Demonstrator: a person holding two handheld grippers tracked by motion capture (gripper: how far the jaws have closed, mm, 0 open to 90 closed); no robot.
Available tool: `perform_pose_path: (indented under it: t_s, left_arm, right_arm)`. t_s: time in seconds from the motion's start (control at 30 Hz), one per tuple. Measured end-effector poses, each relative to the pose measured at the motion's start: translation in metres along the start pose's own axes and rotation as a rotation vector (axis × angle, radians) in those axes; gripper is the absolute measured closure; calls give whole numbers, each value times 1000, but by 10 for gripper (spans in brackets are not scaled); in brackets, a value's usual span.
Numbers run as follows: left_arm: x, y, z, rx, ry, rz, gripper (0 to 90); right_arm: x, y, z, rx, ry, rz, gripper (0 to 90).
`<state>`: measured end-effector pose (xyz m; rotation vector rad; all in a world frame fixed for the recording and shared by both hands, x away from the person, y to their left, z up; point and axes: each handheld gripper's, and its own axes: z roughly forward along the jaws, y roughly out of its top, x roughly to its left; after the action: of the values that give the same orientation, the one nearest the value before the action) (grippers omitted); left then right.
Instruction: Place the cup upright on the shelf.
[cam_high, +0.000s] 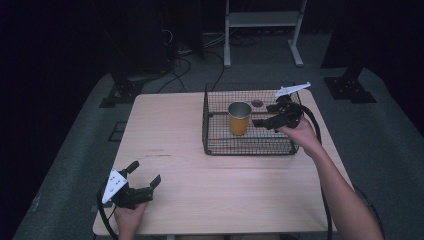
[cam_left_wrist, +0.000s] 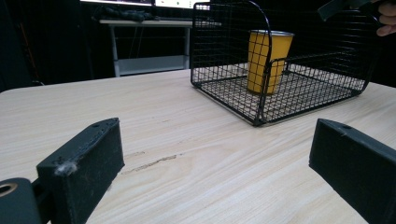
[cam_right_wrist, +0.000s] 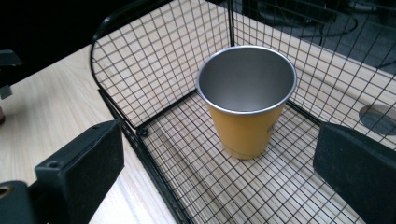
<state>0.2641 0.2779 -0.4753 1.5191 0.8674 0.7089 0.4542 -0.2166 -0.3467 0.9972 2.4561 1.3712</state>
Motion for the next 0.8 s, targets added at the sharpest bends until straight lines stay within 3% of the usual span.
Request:
perform_pose_path:
  t_s: [0.07, 0.5, 0.8]
  left_arm:
    - [0, 0, 0, 0, 0, 0, 24]
    - [0, 0, 0, 2, 1, 1, 24]
    - [0, 0, 0, 2, 1, 1, 24]
  right_arm:
    - [3, -2, -3, -14, 18, 1, 120]
    - [11, -18, -8, 4, 34, -1, 118]
    - [22, -28, -17, -15, 49, -16, 123]
